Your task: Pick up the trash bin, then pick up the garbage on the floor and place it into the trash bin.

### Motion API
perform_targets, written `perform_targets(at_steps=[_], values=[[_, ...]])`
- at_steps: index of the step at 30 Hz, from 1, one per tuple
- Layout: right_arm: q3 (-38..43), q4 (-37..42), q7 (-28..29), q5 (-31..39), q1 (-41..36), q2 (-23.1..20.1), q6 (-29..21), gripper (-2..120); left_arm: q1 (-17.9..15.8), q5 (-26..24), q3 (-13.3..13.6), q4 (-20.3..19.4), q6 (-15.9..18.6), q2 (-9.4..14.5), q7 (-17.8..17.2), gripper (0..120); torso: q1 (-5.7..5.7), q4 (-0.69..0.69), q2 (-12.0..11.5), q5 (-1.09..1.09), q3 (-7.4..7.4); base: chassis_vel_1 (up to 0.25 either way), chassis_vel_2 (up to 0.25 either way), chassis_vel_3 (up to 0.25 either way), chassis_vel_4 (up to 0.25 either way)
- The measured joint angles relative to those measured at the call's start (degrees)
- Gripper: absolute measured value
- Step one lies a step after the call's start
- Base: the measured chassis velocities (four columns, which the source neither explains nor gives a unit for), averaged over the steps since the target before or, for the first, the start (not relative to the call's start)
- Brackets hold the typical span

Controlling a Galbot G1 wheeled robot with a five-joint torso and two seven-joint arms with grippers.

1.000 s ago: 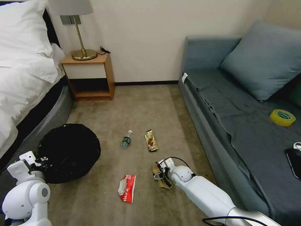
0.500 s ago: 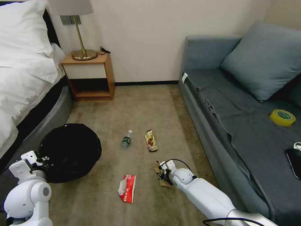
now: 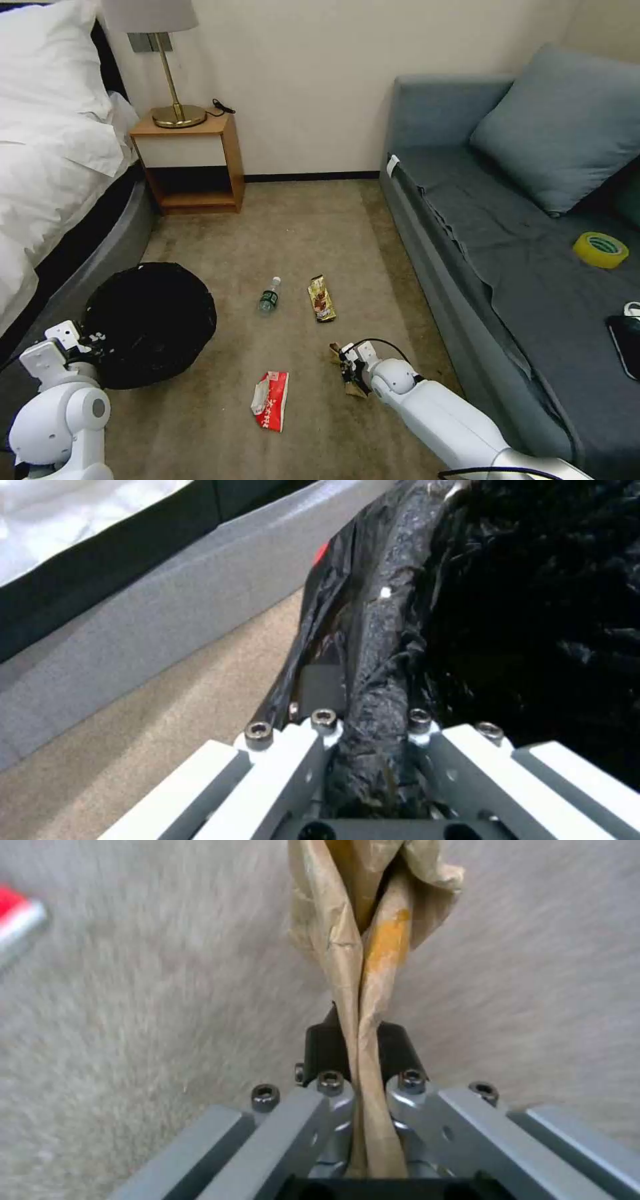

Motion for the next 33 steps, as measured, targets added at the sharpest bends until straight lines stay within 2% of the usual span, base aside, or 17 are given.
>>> perform_targets(at_steps=[2, 5, 6, 8, 10, 11, 13, 14, 17, 18, 21, 28, 33], values=[[0.24, 2.73, 0.59, 1.46, 0.25, -1.62, -0.24, 0, 0.04, -0.02, 0.04, -0.17, 0.07, 0.04, 0.0, 2, 0.0, -0.02, 0.0, -0.01, 0.0, 0.0, 0.0, 0.0, 0.0], [0.78, 13.12, 3.66, 9.46, 2.51, -5.62, -0.97, 0, 0.48, -0.01, 0.56, -0.65, 0.22, 0.04, 0.01, 2, 0.0, -0.01, 0.01, -0.01, 0.0, 0.0, 0.0, 0.0, 0.0], [0.78, 13.12, 3.66, 9.46, 2.51, -5.62, -0.97, 0, 0.48, -0.01, 0.56, -0.65, 0.22, 0.04, 0.01, 2, 0.0, -0.01, 0.01, -0.01, 0.0, 0.0, 0.0, 0.0, 0.0], [0.31, 20.35, 6.47, 15.93, 4.82, -6.66, -1.56, 0, 0.87, 0.44, 1.12, -0.84, 0.25, -0.18, -0.04, 2, 0.0, -0.01, 0.0, -0.01, 0.0, 0.0, 0.0, 0.0, 0.0], [-1.26, 27.07, 10.35, 21.9, 7.94, -5.7, -1.63, 0, 1.29, 0.93, 1.97, -1.07, 0.25, -0.53, -0.03, 2, 0.0, -0.02, 0.01, -0.03, 0.0, 0.0, 0.0, 0.0, 0.0], [-1.26, 27.07, 10.35, 21.9, 7.94, -5.7, -1.63, 0, 1.29, 0.93, 1.97, -1.07, 0.25, -0.53, -0.03, 2, 0.0, -0.02, 0.01, -0.03, 0.0, 0.0, 0.0, 0.0, 0.0], [-4.74, 31.9, 15.79, 27.86, 12.13, -1.34, -0.82, 0, 1.89, 1.68, 2.87, -1.3, 0.24, -0.87, -0.02, 2, 0.0, -0.01, 0.01, -0.02, 0.0, 0.0, 0.0, 0.0, 0.0], [-4.74, 31.9, 15.79, 27.86, 12.13, -1.34, -0.82, 0, 1.89, 1.68, 2.87, -1.3, 0.24, -0.87, -0.02, 2, 0.0, -0.01, 0.01, -0.02, 0.0, 0.0, 0.0, 0.0, 0.0], [-11.82, 33.76, 21.3, 32.23, 18.22, 7.39, 1.97, 0, 2.45, 2.87, 4.24, -1.79, 0.19, -1.45, 0.0, 2, 0.0, 0.05, 0.01, -0.03, 0.0, 0.0, 0.0, 0.0, 0.0], [-11.82, 33.76, 21.3, 32.23, 18.22, 7.39, 1.97, 0, 2.45, 2.87, 4.24, -1.79, 0.19, -1.45, 0.0, 2, 0.0, 0.05, 0.01, -0.03, 0.0, 0.0, 0.0, 0.0, 0.0], [-18.14, 31.89, 24.89, 34.13, 21.67, 12.51, 3.65, 0, 2.56, 4.08, 5.36, -2.25, 0.17, -2.22, -0.01, 2, 0.0, 0.01, 0.01, -0.03, 0.0, 0.0, 0.0, 0.0, 0.0], [-26.71, 26.23, 28.39, 34.39, 24.15, 17.28, 6.73, 0, 2.77, 5.43, 6.75, -2.79, 0.13, -3.34, 0.01, 2, 0.0, 0.01, 0.01, -0.03, 0.0, 0.0, 0.0, 0.0, 0.0], [-31.99, 20.34, 29.05, 30.66, 25.49, 19.65, 9.36, 0, 3.18, 5.87, 7.13, -3.62, 0.11, -3.76, 0.11, 2, 0.0, 0.01, 0.01, -0.02, 0.0, 0.0, 0.0, 0.0, 0.0]])
